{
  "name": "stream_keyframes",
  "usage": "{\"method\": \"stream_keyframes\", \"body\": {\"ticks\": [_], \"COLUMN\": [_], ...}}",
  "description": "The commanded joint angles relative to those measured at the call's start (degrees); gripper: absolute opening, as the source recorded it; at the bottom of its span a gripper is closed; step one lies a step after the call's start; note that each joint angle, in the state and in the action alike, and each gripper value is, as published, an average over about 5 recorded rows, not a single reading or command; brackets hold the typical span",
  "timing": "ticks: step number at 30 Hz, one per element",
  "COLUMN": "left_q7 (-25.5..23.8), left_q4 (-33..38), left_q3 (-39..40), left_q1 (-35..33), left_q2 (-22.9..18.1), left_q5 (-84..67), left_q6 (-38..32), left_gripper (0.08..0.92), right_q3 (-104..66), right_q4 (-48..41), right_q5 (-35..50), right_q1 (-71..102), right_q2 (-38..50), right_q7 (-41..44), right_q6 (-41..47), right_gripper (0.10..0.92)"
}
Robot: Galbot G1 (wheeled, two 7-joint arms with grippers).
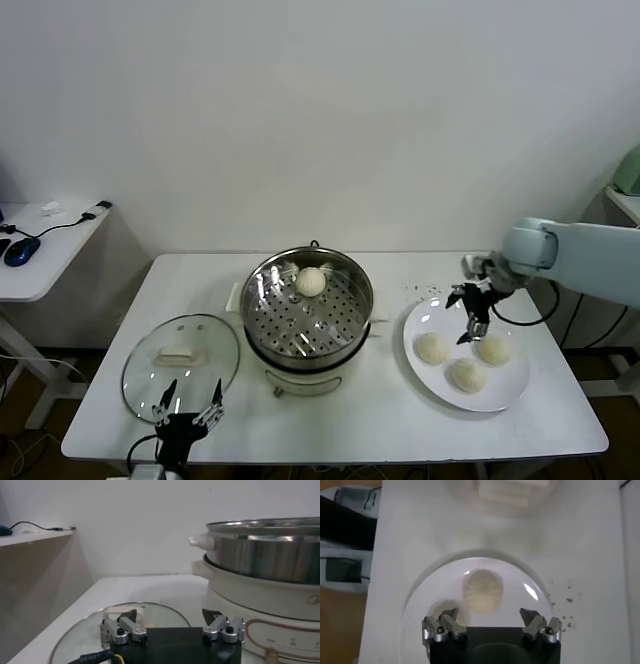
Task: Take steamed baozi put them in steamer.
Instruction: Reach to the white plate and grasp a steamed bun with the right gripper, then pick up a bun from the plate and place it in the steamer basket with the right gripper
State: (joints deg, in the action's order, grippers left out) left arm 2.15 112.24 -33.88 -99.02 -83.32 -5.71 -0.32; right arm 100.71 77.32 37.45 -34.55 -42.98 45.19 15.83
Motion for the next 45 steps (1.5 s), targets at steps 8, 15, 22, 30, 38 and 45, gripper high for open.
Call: {"method": "stream_keyframes", "body": {"ticks": [8, 15, 22, 30, 38, 45], "left_q7": [-0.04, -0.02, 0.00, 0.00, 0.01, -0.01], "left_q4": [0.15, 0.07, 0.22, 0.80, 1.42, 1.56], "left_q3": [-0.14, -0.16, -0.20, -0.17, 0.01, 0.33], "left_q1": [-0.18, -0.16, -0.12, -0.40, -0.51, -0.25], "left_q2": [0.03, -0.06, -0.05, -0.08, 0.04, 0.20], "left_q5": [0.08, 0.03, -0.02, 0.01, -0.03, 0.02], "left_q6": [0.16, 0.15, 0.20, 0.27, 0.23, 0.25], "left_gripper": [0.823, 0.823, 0.823, 0.823, 0.823, 0.823], "right_q3": [-9.87, -9.91, -11.02, -6.83, 4.00, 3.67], "right_q4": [-6.33, -7.31, -7.47, -3.64, 2.35, 9.49], "right_q5": [-2.09, -4.07, -4.74, -4.04, 6.86, 20.00], "right_q1": [13.30, 13.46, 13.69, 4.31, -19.91, -32.26], "right_q2": [-4.30, -4.97, -5.10, -2.68, -3.65, -10.11], "right_q7": [-3.31, -2.72, -2.56, 0.60, 5.39, 4.09], "right_q6": [6.00, 5.97, 5.77, 4.18, 2.27, 6.41], "right_gripper": [0.823, 0.744, 0.597, 0.552, 0.551, 0.551]}}
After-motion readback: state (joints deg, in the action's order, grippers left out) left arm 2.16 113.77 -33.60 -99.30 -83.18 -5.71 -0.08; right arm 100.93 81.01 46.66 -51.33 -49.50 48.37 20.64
